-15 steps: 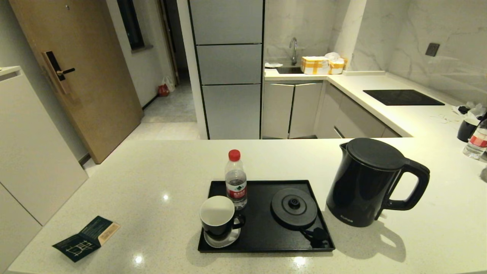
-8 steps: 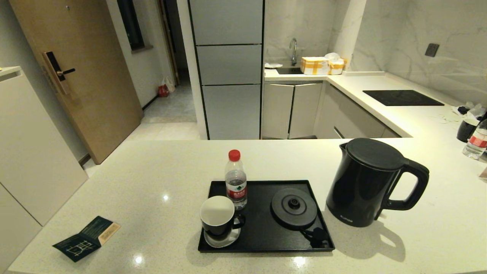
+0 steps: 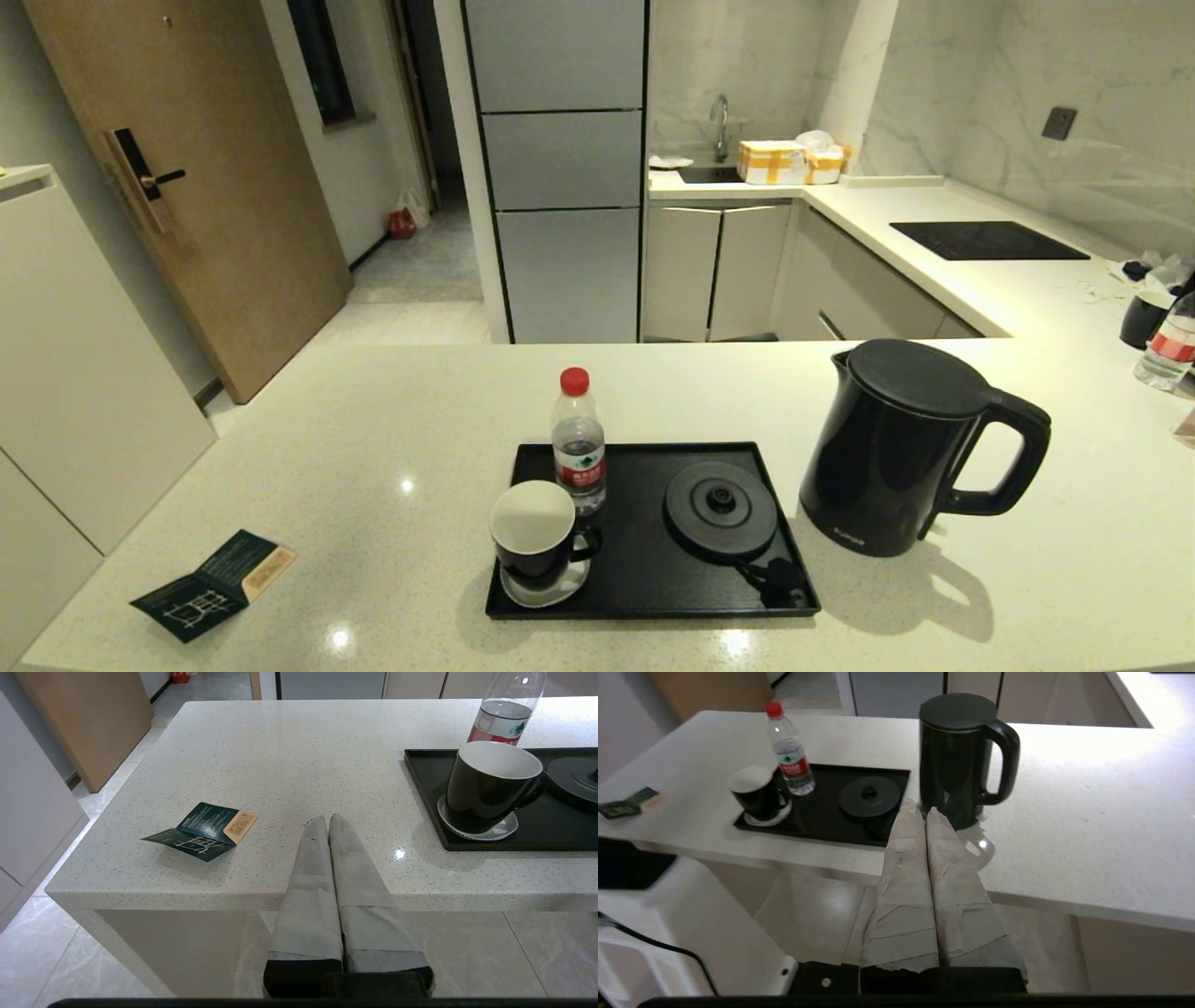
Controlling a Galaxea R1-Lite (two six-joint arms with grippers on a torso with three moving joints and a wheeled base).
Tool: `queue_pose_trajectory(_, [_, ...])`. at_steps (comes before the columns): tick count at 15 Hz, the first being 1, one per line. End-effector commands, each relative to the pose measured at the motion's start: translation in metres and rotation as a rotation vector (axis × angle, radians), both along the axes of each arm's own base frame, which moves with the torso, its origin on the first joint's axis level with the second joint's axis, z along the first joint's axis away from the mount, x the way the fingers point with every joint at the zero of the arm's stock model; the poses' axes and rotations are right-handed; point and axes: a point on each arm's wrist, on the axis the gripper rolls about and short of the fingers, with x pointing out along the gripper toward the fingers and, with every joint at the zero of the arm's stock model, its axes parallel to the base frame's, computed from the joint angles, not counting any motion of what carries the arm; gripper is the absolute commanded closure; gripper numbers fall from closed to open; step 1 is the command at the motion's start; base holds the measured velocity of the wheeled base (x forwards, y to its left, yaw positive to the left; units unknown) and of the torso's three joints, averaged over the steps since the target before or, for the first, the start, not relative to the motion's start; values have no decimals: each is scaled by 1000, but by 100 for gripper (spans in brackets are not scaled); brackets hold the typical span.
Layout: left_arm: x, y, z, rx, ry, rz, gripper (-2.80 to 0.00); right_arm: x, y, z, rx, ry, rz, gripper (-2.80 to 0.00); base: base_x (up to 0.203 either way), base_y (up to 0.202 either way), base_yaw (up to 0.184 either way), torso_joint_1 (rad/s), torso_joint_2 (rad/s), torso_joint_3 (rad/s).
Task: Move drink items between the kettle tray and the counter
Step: Pick up the tea cup
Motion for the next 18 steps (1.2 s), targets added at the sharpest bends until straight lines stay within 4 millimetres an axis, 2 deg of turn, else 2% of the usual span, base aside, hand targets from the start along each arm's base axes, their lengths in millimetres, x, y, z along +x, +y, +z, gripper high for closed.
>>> queue_pose_trajectory(1, [0,0,0,-2,-1,0,0,-10,-2,-35,-9,-100,0,0,0,0,0,0,0,0])
queue_pose_trajectory(2, [0,0,0,0,-1,0,0,-9,-2,-43,3,-193,-57,0,0,0,0,0,0,0])
queue_pose_trajectory(3, [0,0,0,-2,-1,0,0,-4,-4,-39,38,-306,-145,0,0,0,0,0,0,0])
queue_pose_trajectory(5, [0,0,0,-2,-1,1,0,30,-5,-50,64,-343,-202,0,0,0,0,0,0,0])
queue_pose_trajectory(8, [0,0,0,0,-1,-2,0,92,-5,-110,-3,-318,-229,0,0,0,0,0,0,0])
queue_pose_trajectory(9, [0,0,0,-2,-1,0,0,104,-5,-130,-23,-299,-228,0,0,0,0,0,0,0])
queue_pose_trajectory(10, [0,0,0,-2,-1,0,0,110,-5,-144,-41,-286,-226,0,0,0,0,0,0,0])
queue_pose_trajectory(12, [0,0,0,-1,-1,0,0,113,-5,-149,-68,-298,-232,0,0,0,0,0,0,0])
queue_pose_trajectory(15, [0,0,0,0,0,0,0,113,-4,-169,-67,-69,-204,0,0,0,0,0,0,0])
queue_pose_trajectory(18, [0,0,0,-2,-1,0,0,113,-4,-167,-52,-87,-203,0,0,0,0,0,0,0])
